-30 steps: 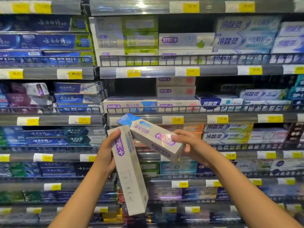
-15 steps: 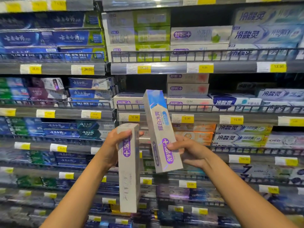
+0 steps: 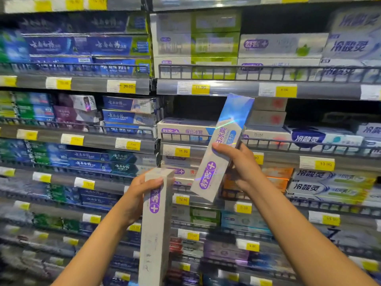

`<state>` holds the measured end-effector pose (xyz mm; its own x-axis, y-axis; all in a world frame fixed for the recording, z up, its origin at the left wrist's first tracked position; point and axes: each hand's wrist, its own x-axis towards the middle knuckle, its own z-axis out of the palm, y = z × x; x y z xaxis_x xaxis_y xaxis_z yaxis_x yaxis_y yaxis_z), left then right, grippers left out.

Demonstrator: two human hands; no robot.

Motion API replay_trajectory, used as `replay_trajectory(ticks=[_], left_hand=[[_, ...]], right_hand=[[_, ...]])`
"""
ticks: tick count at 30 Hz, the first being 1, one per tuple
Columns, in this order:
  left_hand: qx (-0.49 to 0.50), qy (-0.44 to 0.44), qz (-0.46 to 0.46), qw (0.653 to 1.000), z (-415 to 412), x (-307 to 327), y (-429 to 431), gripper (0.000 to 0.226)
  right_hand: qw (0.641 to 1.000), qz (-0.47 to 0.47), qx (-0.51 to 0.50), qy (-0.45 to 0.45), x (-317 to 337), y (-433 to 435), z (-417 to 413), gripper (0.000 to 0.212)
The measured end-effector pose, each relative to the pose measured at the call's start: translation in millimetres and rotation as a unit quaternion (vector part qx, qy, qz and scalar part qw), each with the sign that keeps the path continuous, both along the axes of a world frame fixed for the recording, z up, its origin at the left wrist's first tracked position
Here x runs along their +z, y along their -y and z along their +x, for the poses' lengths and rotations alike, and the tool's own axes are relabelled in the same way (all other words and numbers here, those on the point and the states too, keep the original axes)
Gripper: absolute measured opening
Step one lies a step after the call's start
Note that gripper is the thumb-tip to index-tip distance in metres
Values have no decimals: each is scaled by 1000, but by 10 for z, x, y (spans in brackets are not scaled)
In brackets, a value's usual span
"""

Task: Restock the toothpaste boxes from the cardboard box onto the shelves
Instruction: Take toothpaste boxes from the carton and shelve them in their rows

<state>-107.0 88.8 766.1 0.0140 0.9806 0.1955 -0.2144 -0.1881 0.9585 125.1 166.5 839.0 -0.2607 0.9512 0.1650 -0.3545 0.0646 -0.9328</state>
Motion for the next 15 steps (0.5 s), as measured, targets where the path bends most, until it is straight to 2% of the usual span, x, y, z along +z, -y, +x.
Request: replay_trajectory(ticks=[3,6,9,13,15], left_hand=[[-45,26,-10,999,-78,-3,-95,90],[-61,121,-25,990,-241,10,-231,80],[-77,151,-48,984,-438,29,-345,100],[-108,167,-60,978,-595,47,-439,90],[-99,163,-61,980,-702,14,-523,91]], right_hand=[[998,4,11,-64,39,-68,-232,52],[990,18,-21,-142,28,-110,-527,35],[979,3,-69,-191,-44,-129,-849,24],[978,2,-108,-176,-97,-95,-1192,17],[982,9,-107,-153,-74,-86,-1248,21]])
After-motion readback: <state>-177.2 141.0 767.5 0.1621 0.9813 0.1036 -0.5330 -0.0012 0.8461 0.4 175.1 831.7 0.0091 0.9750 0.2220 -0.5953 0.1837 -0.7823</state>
